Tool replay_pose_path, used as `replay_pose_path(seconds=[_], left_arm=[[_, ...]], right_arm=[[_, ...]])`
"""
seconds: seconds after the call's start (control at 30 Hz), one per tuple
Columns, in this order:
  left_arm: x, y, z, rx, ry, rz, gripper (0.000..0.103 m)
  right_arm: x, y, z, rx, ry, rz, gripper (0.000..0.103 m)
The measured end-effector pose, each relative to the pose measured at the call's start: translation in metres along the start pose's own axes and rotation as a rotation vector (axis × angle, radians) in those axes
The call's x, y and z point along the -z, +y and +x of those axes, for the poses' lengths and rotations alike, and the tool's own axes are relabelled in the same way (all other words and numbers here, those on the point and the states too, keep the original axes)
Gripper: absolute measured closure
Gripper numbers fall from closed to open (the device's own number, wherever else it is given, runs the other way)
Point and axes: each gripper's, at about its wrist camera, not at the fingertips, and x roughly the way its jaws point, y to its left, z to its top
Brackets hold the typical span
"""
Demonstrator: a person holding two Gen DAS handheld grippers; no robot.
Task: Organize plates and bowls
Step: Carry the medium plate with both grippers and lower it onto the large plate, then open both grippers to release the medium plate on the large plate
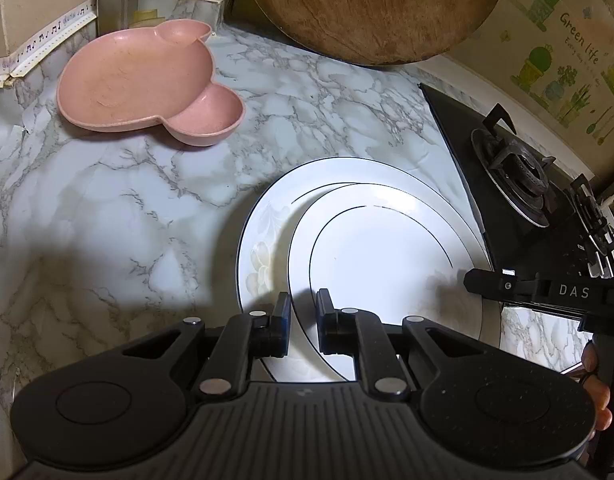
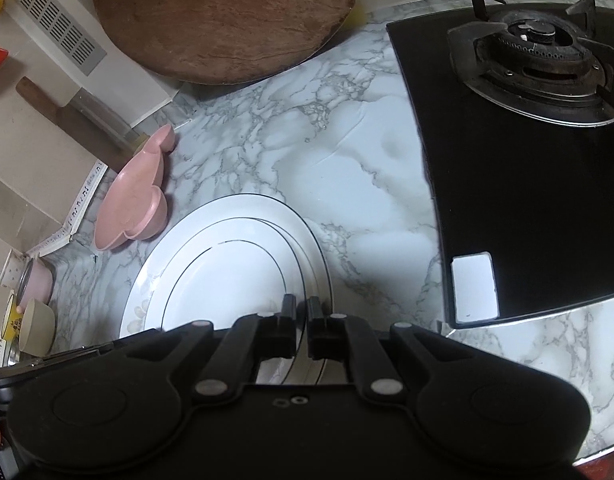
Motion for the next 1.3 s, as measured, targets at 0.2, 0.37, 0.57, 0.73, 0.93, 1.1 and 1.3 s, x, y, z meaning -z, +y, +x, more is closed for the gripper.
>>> replay_pose_path(seconds=[0.2,0.37,0.57,0.73,0.93,1.1,1.3], left_arm=[[-0.005,0.006,0.002,0.036,0.035,0.002,0.091],[-0.011,0.012,0.004,0.08,0.071,0.02,0.091],[-0.022,0.017,0.008,0.117,0.142,0.035,0.091],[-0.029,0.02,0.01,0.139,0.187,0.051,0.091],[-0.033,0.022,0.011,0.155,0.217,0.063,0.091],[-0.037,0.025,0.014,0.179,0.248,0.073,0.091],[-0.042,0.027,0.016,0.204,0.287,0.092,0.091]], right_arm=[[-0.002,-0.002,0.001,-0.01,0.012,0.005,0.097],[-0.004,-0.003,0.002,-0.016,0.021,0.008,0.097],[-0.007,-0.003,0.003,-0.014,0.031,0.014,0.098],[-0.009,-0.004,0.005,-0.018,0.045,0.03,0.098],[-0.01,-0.006,0.006,-0.024,0.054,0.042,0.098],[-0.011,-0.006,0.006,-0.025,0.056,0.043,0.098],[-0.012,-0.006,0.007,-0.029,0.062,0.044,0.098]])
